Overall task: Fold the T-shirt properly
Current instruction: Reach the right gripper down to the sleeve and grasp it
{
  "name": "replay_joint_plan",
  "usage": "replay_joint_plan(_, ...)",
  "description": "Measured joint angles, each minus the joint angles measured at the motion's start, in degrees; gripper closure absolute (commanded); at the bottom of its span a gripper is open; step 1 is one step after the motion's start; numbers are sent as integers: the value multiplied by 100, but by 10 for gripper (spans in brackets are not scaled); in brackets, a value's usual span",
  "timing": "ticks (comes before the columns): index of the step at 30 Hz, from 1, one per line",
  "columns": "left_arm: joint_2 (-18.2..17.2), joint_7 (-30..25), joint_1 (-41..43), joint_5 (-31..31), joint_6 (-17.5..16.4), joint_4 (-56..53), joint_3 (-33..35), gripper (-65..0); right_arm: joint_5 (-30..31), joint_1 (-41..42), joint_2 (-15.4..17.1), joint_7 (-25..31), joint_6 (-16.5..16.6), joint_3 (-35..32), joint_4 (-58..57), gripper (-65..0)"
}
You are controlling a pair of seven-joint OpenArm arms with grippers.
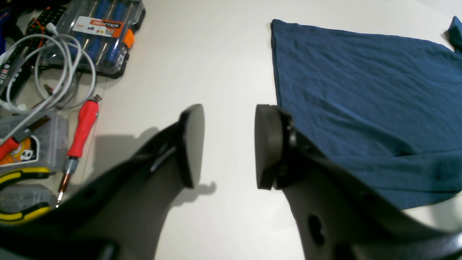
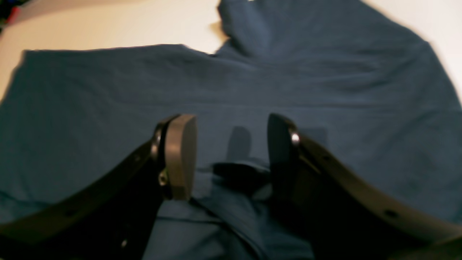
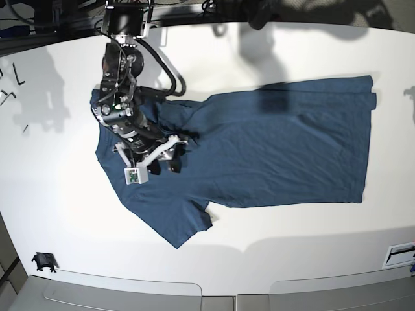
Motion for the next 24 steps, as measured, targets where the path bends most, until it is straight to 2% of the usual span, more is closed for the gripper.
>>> replay_joint_plan(2,2,68,0,0,0,0,0,-209,15,-2,0,-619,0,179,50,-263)
replay_joint_plan(5,4,144,0,-2,0,0,0,-209,284,-7,2,-1727,0,503,236,-105)
replay_joint_plan(7,4,144,0,-2,0,0,0,-209,472,-20,-2,-2199,-2,754,428,0)
replay_joint_plan(10,2,146,0,0,0,0,0,-209,850,-179,-2,-2245,7,1222,754,0)
replay_joint_plan(14,2,146,0,-2,0,0,0,-207,1104,-424,4,-2245,256,1644,820,0)
replay_joint_plan(17,4,437,2,-404,-20,0,20,-130,1139,-546,44,-2243,271,1646,811,0)
replay_joint_plan(20,9,693,2,-763,-361,4,334,-11,1185,-560,120,-2144,284,1644,809,0)
replay_joint_plan(24,122,763,4,-723,-409,9,1235,0,1161,-544,212,-1937,282,1600,807,0)
